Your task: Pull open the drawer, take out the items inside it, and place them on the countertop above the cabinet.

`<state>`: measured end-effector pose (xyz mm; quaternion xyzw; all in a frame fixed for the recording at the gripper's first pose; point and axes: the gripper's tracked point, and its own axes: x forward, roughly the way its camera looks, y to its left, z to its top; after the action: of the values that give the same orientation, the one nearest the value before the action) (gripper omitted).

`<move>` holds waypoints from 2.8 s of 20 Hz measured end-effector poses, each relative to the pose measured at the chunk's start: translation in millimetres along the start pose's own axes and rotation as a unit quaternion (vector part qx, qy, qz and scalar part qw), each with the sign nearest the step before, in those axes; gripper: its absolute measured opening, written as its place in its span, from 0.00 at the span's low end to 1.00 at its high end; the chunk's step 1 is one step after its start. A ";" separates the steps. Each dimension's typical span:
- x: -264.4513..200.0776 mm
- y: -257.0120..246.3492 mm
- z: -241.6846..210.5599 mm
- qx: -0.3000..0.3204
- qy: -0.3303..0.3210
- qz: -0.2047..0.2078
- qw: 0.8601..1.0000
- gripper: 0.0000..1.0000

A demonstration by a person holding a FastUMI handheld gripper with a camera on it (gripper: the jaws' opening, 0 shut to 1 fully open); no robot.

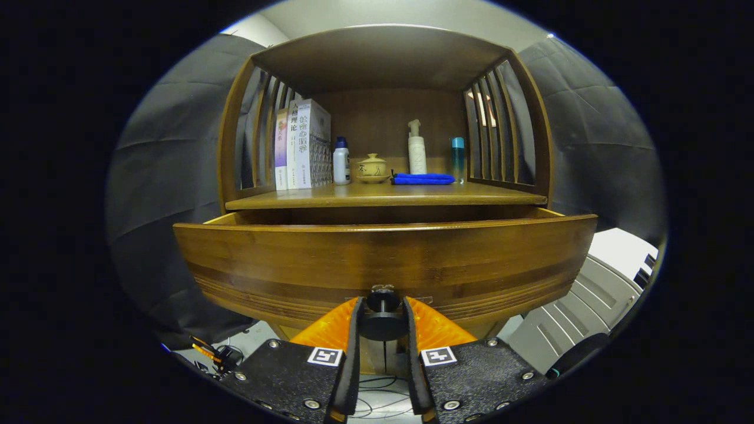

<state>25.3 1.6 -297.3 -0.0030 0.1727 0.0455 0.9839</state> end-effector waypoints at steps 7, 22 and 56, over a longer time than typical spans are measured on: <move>-36.5 2.2 -11.1 -0.005 0.012 0.003 1.000 0.35; -81.8 8.6 -29.2 -0.021 0.022 0.026 0.999 0.45; 39.8 -2.6 66.6 -0.038 0.195 -0.024 0.980 0.95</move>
<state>85.4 4.0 -248.3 -0.0535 0.3595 0.0268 0.9312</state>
